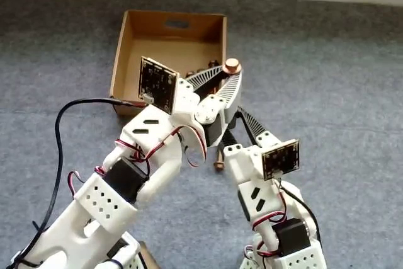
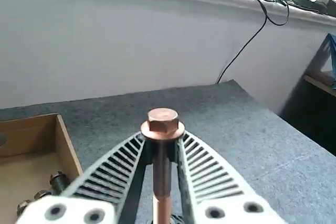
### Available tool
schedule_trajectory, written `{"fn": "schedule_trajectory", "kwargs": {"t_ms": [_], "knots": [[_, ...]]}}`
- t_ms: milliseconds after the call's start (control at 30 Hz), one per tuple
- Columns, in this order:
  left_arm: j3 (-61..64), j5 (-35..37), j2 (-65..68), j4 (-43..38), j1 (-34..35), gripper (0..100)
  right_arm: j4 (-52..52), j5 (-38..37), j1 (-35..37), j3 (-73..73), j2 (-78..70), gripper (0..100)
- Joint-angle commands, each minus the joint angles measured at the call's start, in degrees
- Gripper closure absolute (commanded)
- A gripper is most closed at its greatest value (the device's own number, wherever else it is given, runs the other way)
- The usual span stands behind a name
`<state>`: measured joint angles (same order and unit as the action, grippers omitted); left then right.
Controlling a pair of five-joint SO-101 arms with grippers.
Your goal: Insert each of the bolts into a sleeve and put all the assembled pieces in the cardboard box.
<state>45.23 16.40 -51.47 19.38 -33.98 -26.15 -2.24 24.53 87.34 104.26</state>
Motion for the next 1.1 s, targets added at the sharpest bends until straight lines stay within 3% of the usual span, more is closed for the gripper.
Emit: {"fn": "schedule_trajectory", "kwargs": {"t_ms": [0, 367, 600, 867, 1067], "knots": [[-4.5, -0.4, -1.8, 1.0, 0.2, 99, 1.3, -0.4, 0.0, -0.4, 0.7, 99.2], [-4.2, -0.5, -1.5, 1.4, 0.2, 99, 1.3, -0.5, 0.0, -0.4, 0.7, 99.2], [-4.2, -5.5, -1.3, 7.9, -0.1, 99, 1.3, -0.5, 0.0, -0.4, 0.7, 99.2], [-4.1, -5.6, -1.3, 8.0, -0.3, 99, 1.3, -0.5, 0.0, -0.4, 0.7, 99.2], [-4.1, -5.5, -1.7, 13.8, -0.4, 99, 1.3, -0.5, 0.0, -0.4, 0.7, 99.2]]}}
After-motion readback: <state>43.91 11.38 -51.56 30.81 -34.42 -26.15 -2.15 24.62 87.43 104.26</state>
